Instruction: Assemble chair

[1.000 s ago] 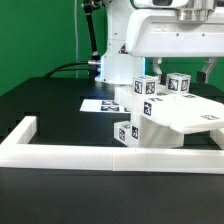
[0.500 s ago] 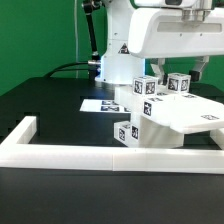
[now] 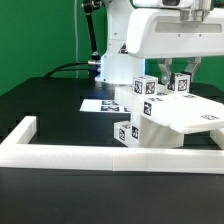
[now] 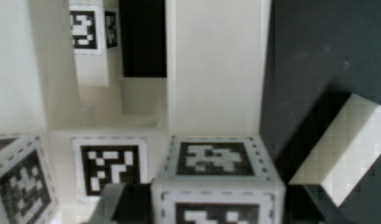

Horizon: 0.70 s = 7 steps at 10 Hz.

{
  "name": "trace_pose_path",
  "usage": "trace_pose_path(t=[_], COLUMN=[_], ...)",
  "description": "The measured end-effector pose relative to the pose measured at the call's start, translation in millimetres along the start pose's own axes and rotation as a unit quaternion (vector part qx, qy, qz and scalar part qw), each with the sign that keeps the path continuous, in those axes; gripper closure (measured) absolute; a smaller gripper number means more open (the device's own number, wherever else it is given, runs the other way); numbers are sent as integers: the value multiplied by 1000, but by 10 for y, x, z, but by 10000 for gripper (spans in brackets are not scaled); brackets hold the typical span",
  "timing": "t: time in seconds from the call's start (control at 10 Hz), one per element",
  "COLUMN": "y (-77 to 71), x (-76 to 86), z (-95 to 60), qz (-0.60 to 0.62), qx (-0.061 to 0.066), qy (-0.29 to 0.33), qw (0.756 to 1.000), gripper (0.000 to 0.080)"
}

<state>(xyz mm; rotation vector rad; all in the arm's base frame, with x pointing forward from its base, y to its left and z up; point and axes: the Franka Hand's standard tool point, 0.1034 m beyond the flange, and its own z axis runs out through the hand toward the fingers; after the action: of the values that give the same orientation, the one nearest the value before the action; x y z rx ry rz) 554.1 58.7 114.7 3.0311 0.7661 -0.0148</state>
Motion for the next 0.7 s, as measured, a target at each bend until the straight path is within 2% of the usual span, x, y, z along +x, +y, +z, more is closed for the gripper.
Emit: trace_pose_path(t=[0.4,0.7], y=[-2,-27], x=[-1,19], z=[4,6], qz=[157,296], qx=[0,-1], qy=[0,2], qw=[988,955], gripper=[513,512])
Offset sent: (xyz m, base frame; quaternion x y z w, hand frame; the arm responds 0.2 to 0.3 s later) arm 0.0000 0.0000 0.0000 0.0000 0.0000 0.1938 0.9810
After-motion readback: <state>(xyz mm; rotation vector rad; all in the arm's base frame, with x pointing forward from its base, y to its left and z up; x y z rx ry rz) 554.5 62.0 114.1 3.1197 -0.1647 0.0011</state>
